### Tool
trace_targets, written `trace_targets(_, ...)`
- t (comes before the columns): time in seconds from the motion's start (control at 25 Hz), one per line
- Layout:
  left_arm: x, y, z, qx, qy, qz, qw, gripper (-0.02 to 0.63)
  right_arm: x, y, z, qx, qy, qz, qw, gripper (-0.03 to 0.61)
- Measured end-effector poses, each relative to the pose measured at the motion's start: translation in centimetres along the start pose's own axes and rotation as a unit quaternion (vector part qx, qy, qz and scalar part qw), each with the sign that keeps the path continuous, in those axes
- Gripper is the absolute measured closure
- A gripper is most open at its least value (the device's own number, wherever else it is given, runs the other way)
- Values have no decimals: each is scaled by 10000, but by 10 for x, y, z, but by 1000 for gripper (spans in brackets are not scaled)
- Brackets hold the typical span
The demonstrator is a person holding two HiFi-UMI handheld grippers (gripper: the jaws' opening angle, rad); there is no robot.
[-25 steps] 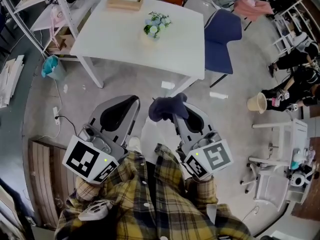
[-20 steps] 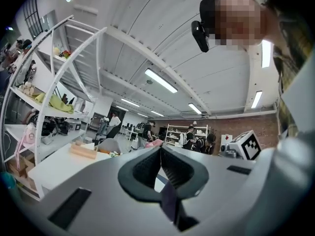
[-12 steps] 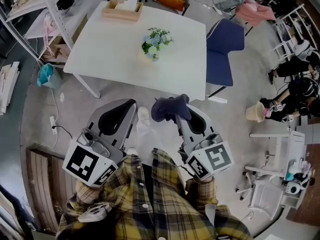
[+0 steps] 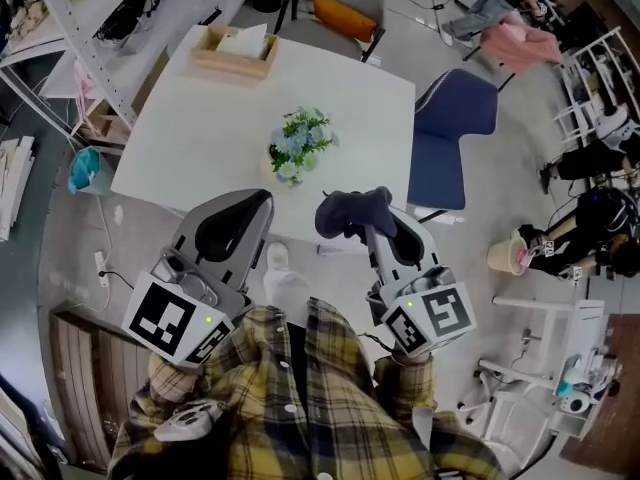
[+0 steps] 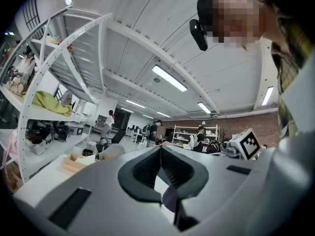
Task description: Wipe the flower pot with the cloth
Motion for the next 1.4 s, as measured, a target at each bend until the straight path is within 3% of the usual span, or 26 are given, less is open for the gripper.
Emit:
trace_targets(0.24,-43,-10,70,32,-87,127,9999,604,56,-19,63,-17,-92,-54,9999,563)
trace_targets(0.48,-76,-7,102,-34,-299,103,9995,604,89,-24,104,-115,-193,-85,9997,563)
trace_targets(1.08,-122,0,115,-276,-210,-23,9994,603,106,-10,125,-417,210,252,9986,563)
trace_targets(1.4,-141,37,103,-704,-345,-139,9968,603,107,20,131,-775,306,437,9956,563)
Point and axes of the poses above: the fingertips, and each gripper's own axes: z forward along the fingers, x to its right, y out of its underside, the point moved 4 cm from there along -z, backward along the fingers, and after that the axes turned 8 degrees about y, right-handed, at the moved point
